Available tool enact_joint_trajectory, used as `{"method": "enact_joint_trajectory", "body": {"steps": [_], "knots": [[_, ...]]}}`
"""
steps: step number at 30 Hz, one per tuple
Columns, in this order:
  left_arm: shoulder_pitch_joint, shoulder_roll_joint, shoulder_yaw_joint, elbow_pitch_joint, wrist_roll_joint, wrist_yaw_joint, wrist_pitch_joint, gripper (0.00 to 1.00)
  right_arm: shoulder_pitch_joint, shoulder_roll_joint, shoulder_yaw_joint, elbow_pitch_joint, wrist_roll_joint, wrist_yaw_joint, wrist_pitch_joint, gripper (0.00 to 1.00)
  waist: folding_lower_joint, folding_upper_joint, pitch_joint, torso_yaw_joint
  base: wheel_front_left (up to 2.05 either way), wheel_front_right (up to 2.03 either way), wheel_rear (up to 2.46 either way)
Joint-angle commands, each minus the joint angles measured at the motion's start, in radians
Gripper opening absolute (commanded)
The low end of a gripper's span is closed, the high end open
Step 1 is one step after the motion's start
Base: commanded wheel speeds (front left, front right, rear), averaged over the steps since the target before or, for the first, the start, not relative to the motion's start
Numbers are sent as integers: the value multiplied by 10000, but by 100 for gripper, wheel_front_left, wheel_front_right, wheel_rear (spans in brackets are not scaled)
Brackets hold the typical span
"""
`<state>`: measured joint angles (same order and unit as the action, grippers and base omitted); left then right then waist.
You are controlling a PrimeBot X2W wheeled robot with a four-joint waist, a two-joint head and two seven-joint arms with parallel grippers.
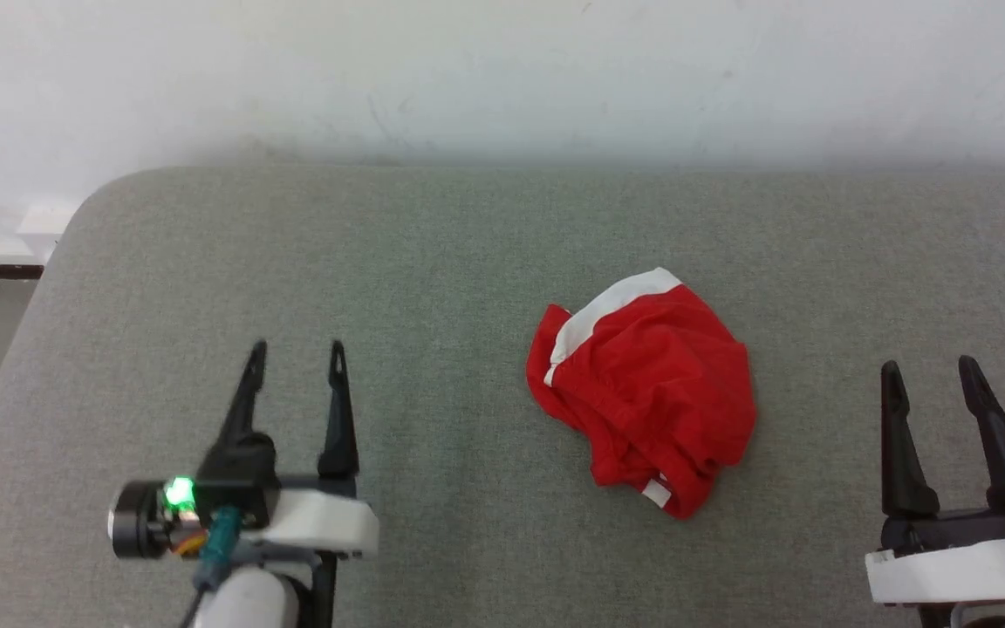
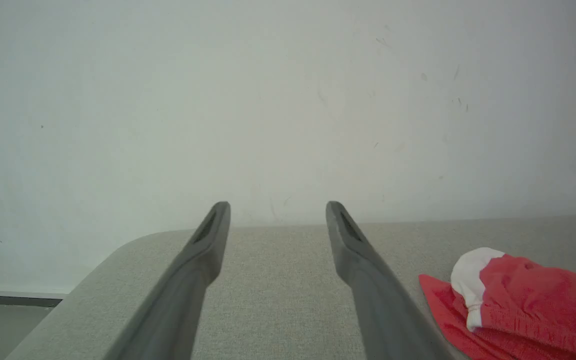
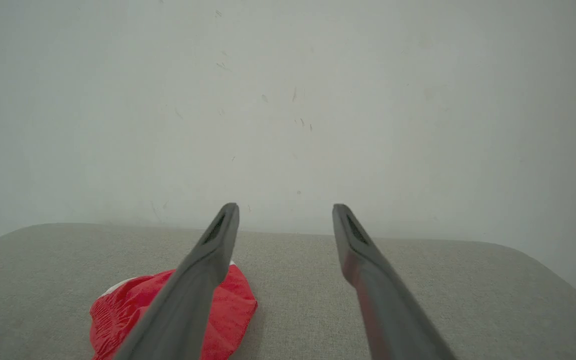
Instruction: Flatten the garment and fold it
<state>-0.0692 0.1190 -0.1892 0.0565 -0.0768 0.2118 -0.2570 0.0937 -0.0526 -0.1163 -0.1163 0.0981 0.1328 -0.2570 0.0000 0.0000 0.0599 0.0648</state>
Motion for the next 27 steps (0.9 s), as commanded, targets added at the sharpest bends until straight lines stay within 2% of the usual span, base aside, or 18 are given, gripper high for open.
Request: {"method": "enact_joint_trajectory", "body": {"steps": [1, 5, 9, 12, 15, 20, 23, 27], "knots": [[-405, -51, 211, -44, 59, -132, -47, 100, -27, 24, 82, -50, -41, -21, -47, 100, 0, 0, 50, -53, 0, 0, 0], [-1612, 117, 533, 107, -86, -859, -47, 100, -144, 24, 64, -143, -97, -21, -47, 100, 0, 0, 130, -108, 0, 0, 0], [-3139, 550, 431, 734, -49, -1866, -47, 100, -185, 24, 141, -127, -187, -21, -47, 100, 0, 0, 204, -285, 0, 0, 0], [-4215, 678, 310, 1588, -284, -2566, -39, 100, -251, 24, 99, -134, -172, -21, -47, 100, 0, 0, 277, -448, 0, 0, 0], [-5320, 829, -226, 2612, -376, -3105, 540, 100, -312, 24, 121, -146, -155, -21, -47, 100, 0, 0, 416, -616, 0, 0, 0], [-6905, 932, -1569, 3941, -684, -3402, 1808, 100, -553, 24, 264, -134, -136, -21, -47, 100, 0, 0, 750, -993, 0, 0, 0], [-7539, 878, -2901, 4699, -1787, -3418, 2973, 100, -708, 24, 320, -141, -102, -21, -47, 100, 0, 0, 955, -1238, 0, 0, 0], [-8179, 1228, -4957, 5308, -3572, -3421, 4820, 100, -881, 24, 401, -156, -65, -21, -47, 100, 0, 0, 1233, -1611, 0, 0, 0]]}}
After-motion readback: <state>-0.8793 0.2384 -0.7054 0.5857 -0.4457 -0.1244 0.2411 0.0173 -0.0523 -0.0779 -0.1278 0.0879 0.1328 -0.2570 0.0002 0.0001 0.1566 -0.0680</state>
